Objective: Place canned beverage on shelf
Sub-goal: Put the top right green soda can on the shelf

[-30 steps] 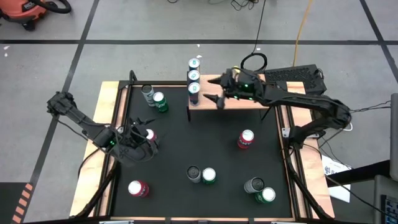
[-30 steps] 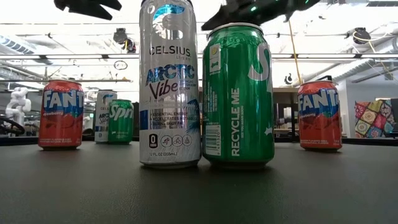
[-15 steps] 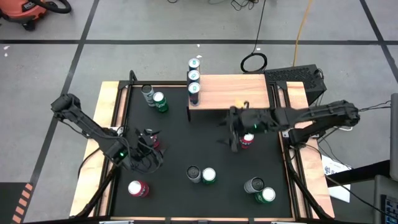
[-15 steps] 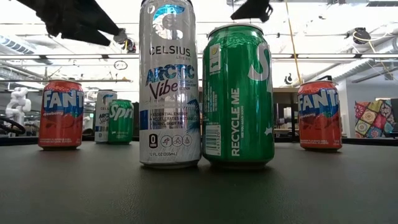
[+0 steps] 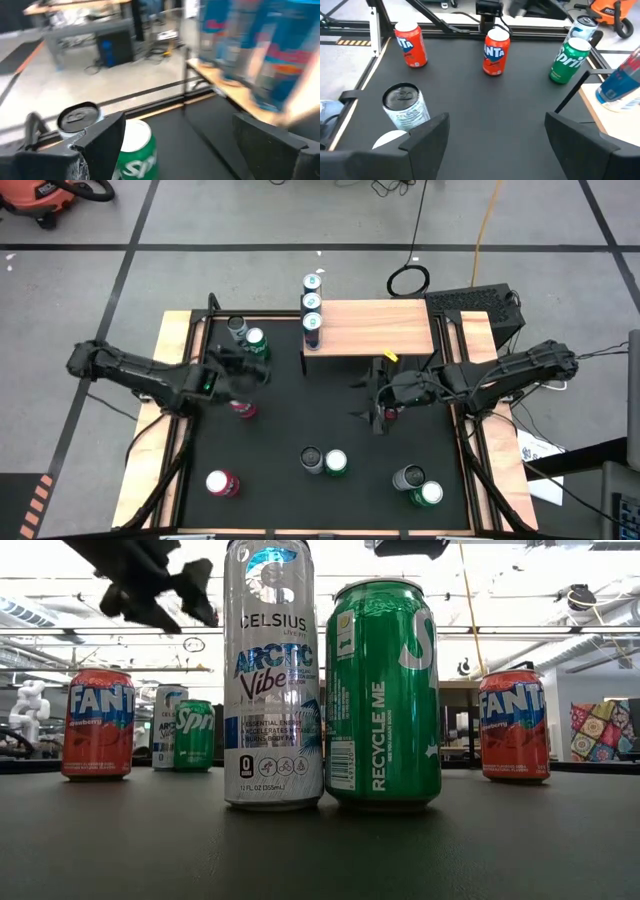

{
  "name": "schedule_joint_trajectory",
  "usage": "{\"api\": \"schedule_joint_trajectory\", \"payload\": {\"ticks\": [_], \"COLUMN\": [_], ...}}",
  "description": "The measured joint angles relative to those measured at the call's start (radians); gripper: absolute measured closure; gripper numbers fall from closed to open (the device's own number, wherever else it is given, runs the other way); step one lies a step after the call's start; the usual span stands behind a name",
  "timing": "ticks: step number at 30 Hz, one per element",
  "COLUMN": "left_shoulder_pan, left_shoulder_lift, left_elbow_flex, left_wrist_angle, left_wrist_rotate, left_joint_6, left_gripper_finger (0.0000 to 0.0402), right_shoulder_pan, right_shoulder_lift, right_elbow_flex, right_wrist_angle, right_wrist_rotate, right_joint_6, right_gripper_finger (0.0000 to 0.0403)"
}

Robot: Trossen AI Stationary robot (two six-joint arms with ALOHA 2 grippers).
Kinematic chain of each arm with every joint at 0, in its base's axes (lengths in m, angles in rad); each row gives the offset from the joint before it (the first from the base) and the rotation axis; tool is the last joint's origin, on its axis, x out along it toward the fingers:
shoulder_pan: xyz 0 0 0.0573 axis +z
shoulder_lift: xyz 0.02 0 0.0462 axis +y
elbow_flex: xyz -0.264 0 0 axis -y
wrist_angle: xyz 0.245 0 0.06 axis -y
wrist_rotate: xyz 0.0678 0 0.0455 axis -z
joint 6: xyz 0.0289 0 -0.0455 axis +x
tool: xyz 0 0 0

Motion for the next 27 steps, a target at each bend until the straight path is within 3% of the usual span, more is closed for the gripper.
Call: {"api": "schedule_joint_trajectory", "payload": {"ticks": [6,10,14,19,27], "left_shoulder_pan": [0.142,0.197,0.252,0.319,0.369], "left_shoulder_lift": [0.092,0.177,0.239,0.257,0.253], "left_elbow_flex": [0.000,-0.001,-0.001,-0.001,0.002], "left_wrist_angle": [0.014,0.071,0.133,0.097,0.092], "left_wrist_rotate": [0.041,0.046,0.090,0.210,0.257], "left_joint_6": [-0.250,-0.334,-0.347,-0.418,-0.490], "left_gripper_finger": [0.0045,0.0045,0.0045,0.0045,0.0046], "right_shoulder_pan": [0.000,-0.001,-0.001,-0.001,-0.001], "right_shoulder_lift": [0.000,-0.001,-0.014,-0.031,-0.048], "right_elbow_flex": [0.000,0.000,0.000,0.000,0.000], "right_wrist_angle": [-0.014,-0.014,-0.016,-0.038,-0.043], "right_wrist_rotate": [-0.001,-0.002,-0.003,-0.004,-0.004], "right_joint_6": [-0.028,-0.054,-0.073,-0.077,-0.101], "right_gripper_finger": [0.0086,0.0086,0.0086,0.0086,0.0086]}}
